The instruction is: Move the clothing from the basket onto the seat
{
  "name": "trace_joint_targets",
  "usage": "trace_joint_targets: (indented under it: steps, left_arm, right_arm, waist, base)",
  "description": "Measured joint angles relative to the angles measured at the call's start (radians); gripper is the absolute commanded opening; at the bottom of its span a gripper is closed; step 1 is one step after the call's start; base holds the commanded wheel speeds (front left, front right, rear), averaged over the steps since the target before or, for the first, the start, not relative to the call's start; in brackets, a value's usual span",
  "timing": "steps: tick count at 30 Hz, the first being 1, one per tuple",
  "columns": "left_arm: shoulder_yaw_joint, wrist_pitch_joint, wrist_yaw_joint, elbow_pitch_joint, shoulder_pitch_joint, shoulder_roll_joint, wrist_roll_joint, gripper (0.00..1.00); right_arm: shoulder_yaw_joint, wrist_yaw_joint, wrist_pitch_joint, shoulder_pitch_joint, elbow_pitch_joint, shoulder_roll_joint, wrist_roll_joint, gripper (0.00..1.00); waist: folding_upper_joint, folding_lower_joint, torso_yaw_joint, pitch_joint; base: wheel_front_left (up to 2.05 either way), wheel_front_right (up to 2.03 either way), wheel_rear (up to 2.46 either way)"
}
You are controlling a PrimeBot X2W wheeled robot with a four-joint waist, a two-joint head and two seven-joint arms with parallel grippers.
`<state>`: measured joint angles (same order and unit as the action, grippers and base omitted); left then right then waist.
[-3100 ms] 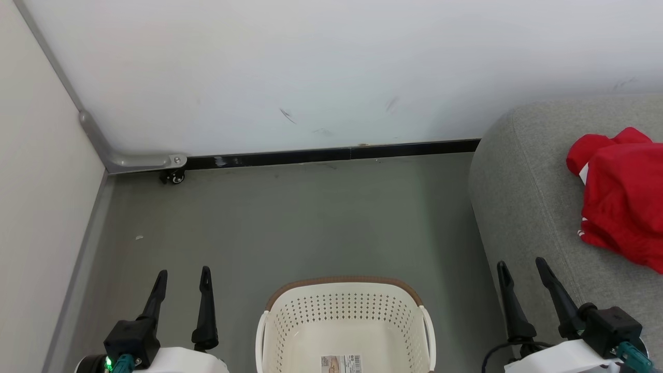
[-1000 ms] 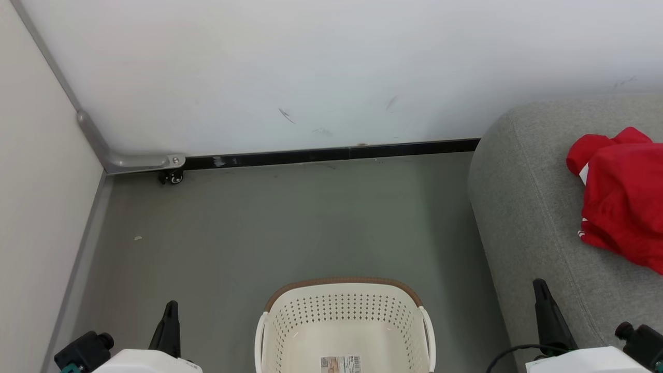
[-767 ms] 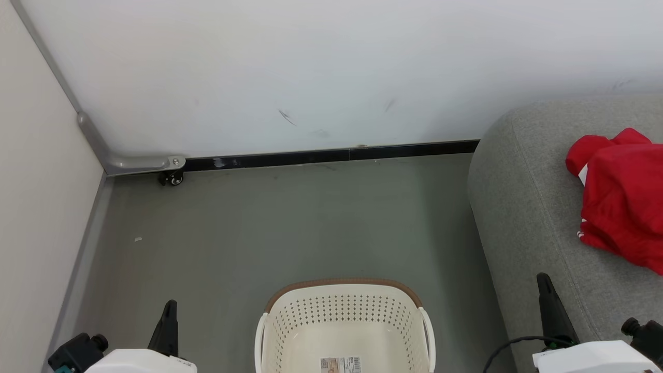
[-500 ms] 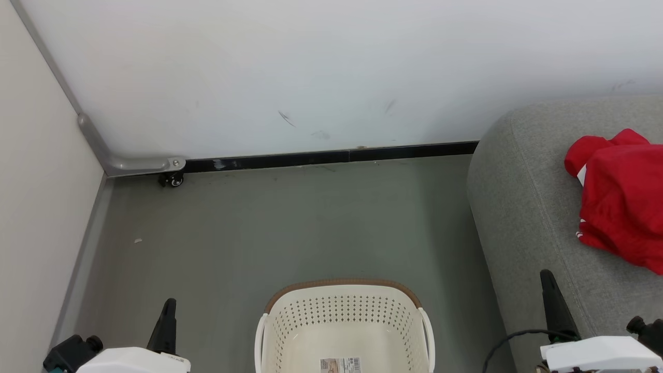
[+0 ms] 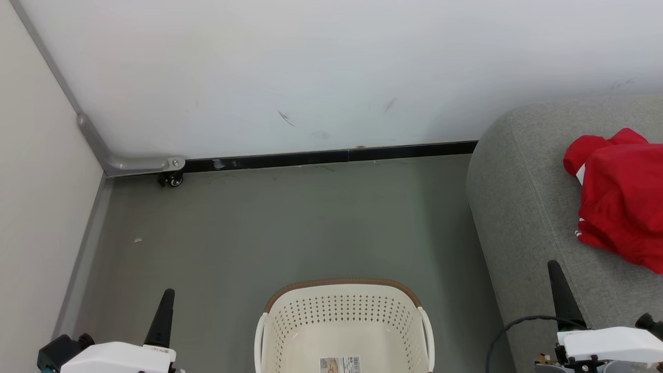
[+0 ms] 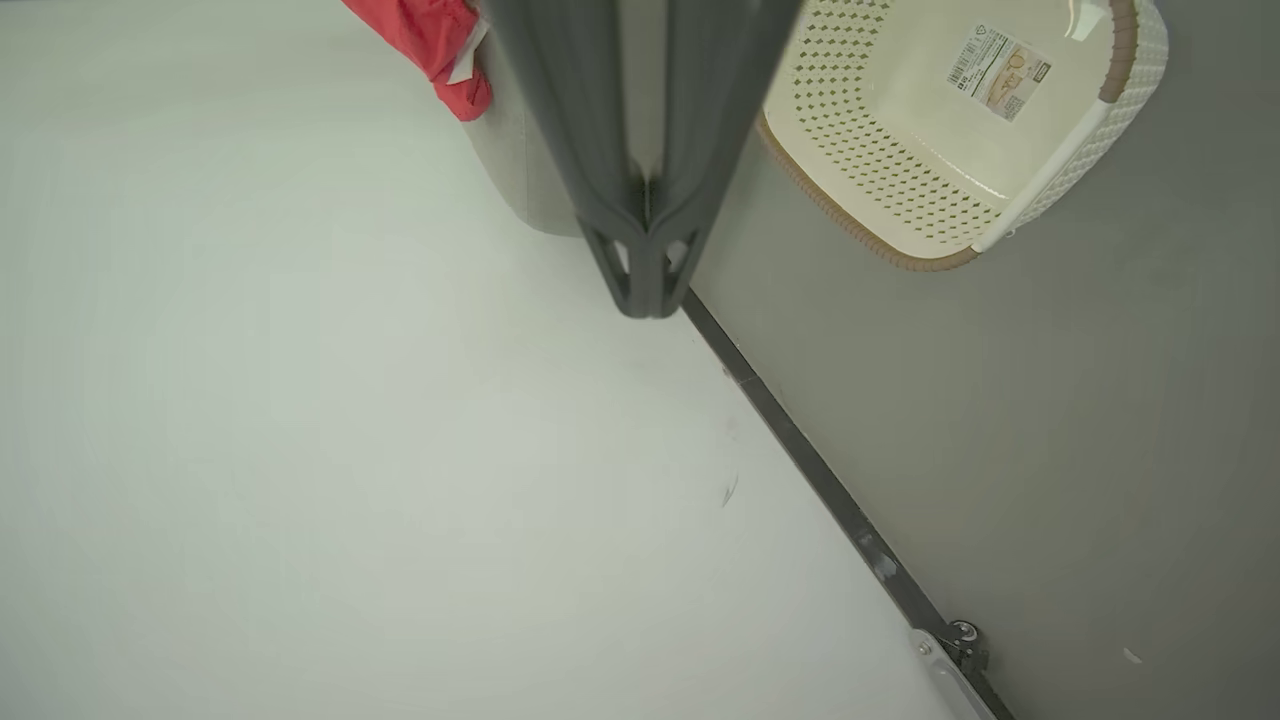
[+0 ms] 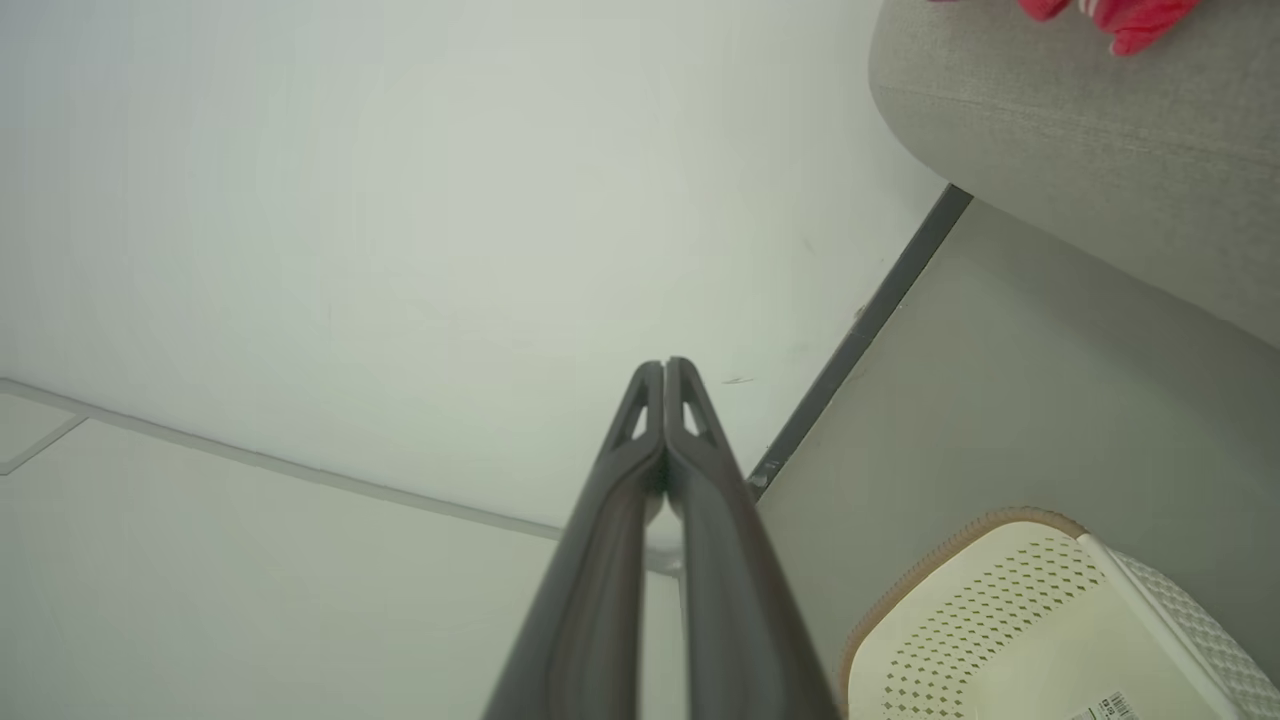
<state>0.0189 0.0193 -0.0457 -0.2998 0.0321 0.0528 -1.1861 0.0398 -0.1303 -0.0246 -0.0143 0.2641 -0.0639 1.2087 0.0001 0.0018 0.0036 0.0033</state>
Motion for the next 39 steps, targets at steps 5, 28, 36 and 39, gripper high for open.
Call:
trace_joint_targets:
  steps: [5, 28, 36, 39]
  left_arm:
    - [0.013, 0.016, -0.015, 0.002, 0.003, -0.001, -0.067, 0.00]
    - [0.069, 0.095, -0.075, 0.015, 0.036, -0.015, -0.391, 0.00]
    - [0.073, 0.095, -0.078, 0.016, 0.036, -0.017, -0.413, 0.00]
    - [0.073, 0.095, -0.078, 0.016, 0.036, -0.017, -0.413, 0.00]
  right_arm:
    - [0.009, 0.000, 0.013, 0.016, 0.000, -0.002, 0.073, 0.00]
    - [0.024, 0.000, 0.075, 0.067, -0.001, -0.015, 0.428, 0.00]
    - [0.025, 0.000, 0.077, 0.067, -0.001, -0.018, 0.447, 0.00]
    - [0.026, 0.000, 0.077, 0.067, -0.001, -0.018, 0.447, 0.00]
  waist:
    - [0.0000, -0.0006, -0.001, 0.001]
    - [0.0000, -0.0012, -0.003, -0.001]
    - [0.0000, -0.0012, -0.003, -0.001]
    - [0.0000, -0.0013, -0.003, -0.001]
  base:
    - [0.00, 0.00, 0.00]
    - [0.00, 0.00, 0.00]
    - [0.00, 0.00, 0.00]
    - [0.00, 0.00, 0.00]
